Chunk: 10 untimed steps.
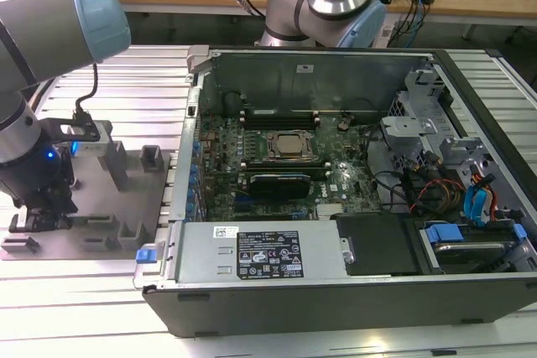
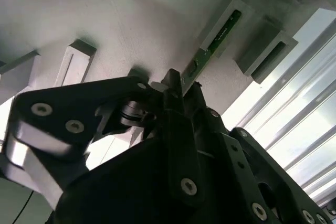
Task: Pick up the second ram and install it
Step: 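Pick up the second ram and move it above second insertion slot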
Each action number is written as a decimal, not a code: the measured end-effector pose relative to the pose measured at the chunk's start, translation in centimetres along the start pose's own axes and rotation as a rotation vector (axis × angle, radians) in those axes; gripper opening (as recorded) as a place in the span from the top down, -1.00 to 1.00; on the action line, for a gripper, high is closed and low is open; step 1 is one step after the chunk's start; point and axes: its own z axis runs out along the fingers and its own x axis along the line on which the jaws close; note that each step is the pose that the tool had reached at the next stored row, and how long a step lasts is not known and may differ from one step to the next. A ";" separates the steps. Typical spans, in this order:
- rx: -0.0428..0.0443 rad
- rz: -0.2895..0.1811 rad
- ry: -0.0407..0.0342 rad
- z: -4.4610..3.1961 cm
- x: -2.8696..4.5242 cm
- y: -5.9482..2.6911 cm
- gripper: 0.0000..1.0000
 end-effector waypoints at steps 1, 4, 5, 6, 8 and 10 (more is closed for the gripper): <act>0.0000 0.000 0.0001 0.00 0.00 0.00 0.62; 0.0000 0.000 0.0000 0.01 0.00 0.00 0.78; 0.0000 0.000 0.0000 0.02 0.00 0.00 0.78; 0.0000 0.000 0.0000 0.02 0.00 0.00 0.78; 0.0000 0.000 0.0000 0.03 0.00 0.00 0.78; 0.0000 0.000 0.0000 0.04 0.00 0.00 0.78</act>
